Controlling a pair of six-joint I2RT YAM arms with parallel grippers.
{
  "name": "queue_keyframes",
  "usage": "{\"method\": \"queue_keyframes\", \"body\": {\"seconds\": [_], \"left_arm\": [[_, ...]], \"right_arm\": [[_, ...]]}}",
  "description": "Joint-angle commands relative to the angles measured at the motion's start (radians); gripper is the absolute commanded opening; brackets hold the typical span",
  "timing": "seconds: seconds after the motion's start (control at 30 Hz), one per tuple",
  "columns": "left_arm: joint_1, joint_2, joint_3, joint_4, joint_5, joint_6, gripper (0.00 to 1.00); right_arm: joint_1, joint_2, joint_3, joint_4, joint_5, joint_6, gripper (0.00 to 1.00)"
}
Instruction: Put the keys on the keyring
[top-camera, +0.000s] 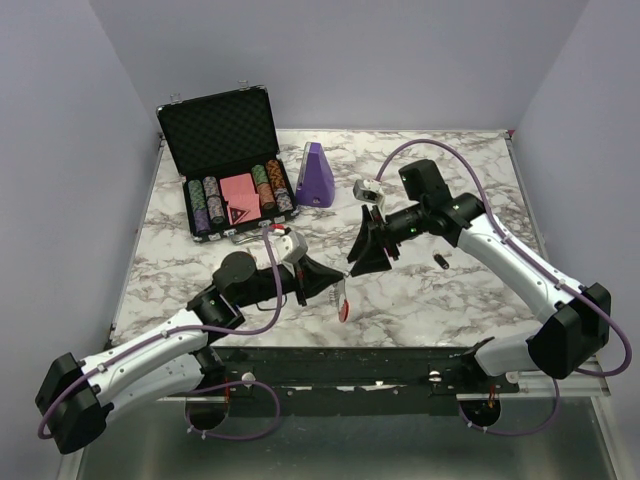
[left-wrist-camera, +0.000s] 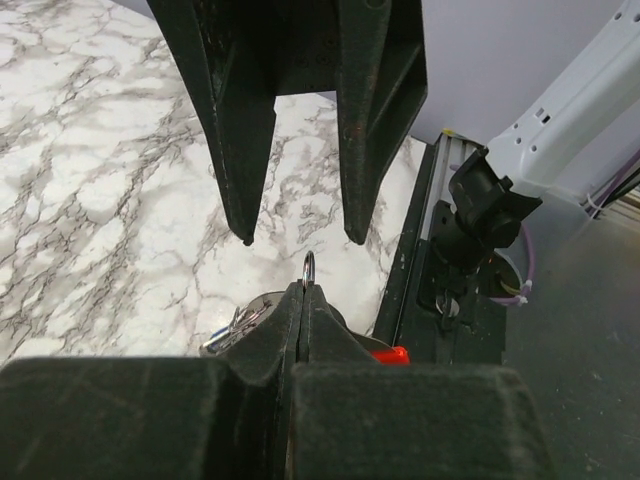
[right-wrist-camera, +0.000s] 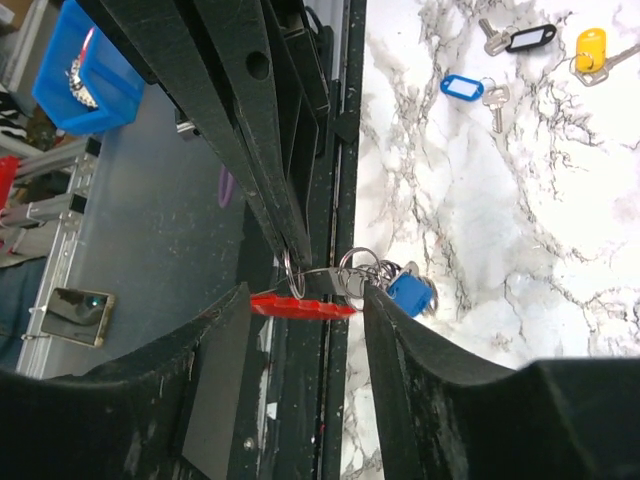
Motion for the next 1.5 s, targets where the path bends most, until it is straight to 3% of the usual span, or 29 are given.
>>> {"method": "queue_keyframes", "body": {"seconds": [0.0, 0.2, 0.37, 0.6, 0.67, 0.7, 0.97, 1.07, 1.17, 1.47], "left_arm": [[0.004, 0.007, 0.069, -0.101, 0.021, 0.046, 0.00], [0.004, 0.045, 0.129, -0.174, 0.031, 0.055, 0.00], [0.004, 0.077, 0.166, -0.197, 0.048, 0.058, 0.00], [0.004, 0.096, 0.189, -0.208, 0.055, 0.059, 0.00], [0.004, 0.097, 0.189, -0.208, 0.057, 0.061, 0.00], [0.004, 0.097, 0.189, -0.210, 0.060, 0.062, 0.00], [0.013, 0.038, 0.088, -0.086, 0.051, 0.003, 0.00], [0.027, -0.004, -0.010, 0.054, 0.052, -0.066, 0.28], [0.030, -0.030, -0.102, 0.198, 0.037, -0.128, 0.43], [0.030, -0.019, -0.164, 0.373, 0.000, -0.186, 0.44]], "right_arm": [[-0.001, -0.001, 0.036, -0.046, 0.033, -0.037, 0.59], [0.014, 0.010, 0.048, -0.060, 0.062, -0.049, 0.63], [0.042, 0.022, 0.056, -0.054, 0.126, -0.047, 0.58], [0.065, 0.034, 0.059, -0.049, 0.157, -0.047, 0.32], [0.066, 0.036, 0.060, -0.051, 0.151, -0.046, 0.14], [0.065, 0.037, 0.062, -0.053, 0.148, -0.047, 0.00], [0.065, 0.025, 0.044, -0.016, 0.094, 0.003, 0.00], [0.059, 0.027, 0.037, 0.012, 0.056, 0.038, 0.00], [0.050, 0.030, 0.034, 0.030, 0.030, 0.058, 0.00], [0.043, 0.028, 0.016, 0.064, 0.005, 0.081, 0.00]]}}
